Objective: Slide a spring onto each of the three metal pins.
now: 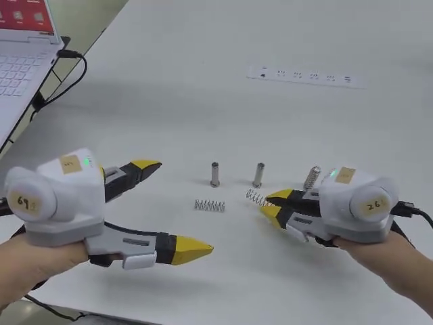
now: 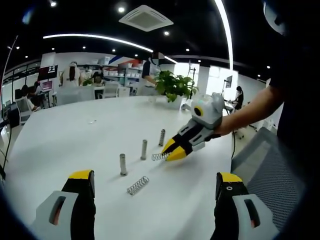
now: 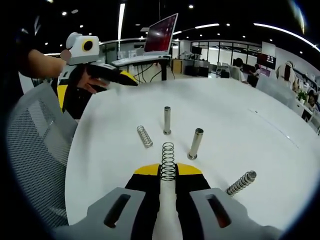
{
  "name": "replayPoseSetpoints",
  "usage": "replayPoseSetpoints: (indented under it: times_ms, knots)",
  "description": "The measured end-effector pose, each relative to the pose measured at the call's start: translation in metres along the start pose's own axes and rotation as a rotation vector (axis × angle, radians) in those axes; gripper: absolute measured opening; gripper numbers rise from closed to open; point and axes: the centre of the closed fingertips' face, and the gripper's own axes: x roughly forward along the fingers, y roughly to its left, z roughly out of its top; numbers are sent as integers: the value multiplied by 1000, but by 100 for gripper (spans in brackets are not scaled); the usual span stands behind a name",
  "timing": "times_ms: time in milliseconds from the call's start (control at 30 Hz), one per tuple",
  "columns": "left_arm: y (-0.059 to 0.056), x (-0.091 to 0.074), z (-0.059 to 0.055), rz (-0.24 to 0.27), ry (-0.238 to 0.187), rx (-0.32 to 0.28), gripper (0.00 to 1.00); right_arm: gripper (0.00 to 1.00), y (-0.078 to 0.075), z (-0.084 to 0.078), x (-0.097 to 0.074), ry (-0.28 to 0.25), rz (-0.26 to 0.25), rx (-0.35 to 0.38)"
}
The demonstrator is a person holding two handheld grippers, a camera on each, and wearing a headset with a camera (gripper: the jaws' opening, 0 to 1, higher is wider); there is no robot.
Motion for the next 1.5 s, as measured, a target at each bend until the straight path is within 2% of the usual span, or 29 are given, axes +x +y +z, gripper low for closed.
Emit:
replayPoseSetpoints:
  times_ms: [233, 500, 633, 700, 733, 800, 1000, 1133, 1267, 1500]
  knots:
    - [-11, 11, 5, -37, -2, 22, 98, 8, -1, 11, -21, -16, 16, -22]
    - [-18, 20, 12, -65, -13, 50, 98, 8, 2, 29, -41, -46, 41, -51]
    - [-21, 25, 17, -75, -26, 63, 93, 8, 8, 38, -47, -64, 77, -69]
    - [-25, 29, 17, -102, -23, 41, 87, 8, 14, 40, -48, -63, 109, -75]
    - [-32, 31, 17, -137, -19, 4, 82, 8, 17, 40, -48, -57, 115, -83]
    - [-35, 35, 15, -150, -10, 27, 78, 8, 26, 39, -48, -44, 139, -130]
    - [-42, 47, 12, -190, 21, 35, 64, 8, 38, 28, -47, -4, 188, -165]
    - [-45, 52, 14, -206, 16, 32, 59, 8, 41, 32, -48, -16, 203, -167]
    - [-47, 58, 10, -235, 38, 37, 48, 8, 40, 33, -48, -21, 201, -167]
    - [-51, 70, 23, -255, 9, 39, 45, 8, 42, 34, -50, -25, 208, -174]
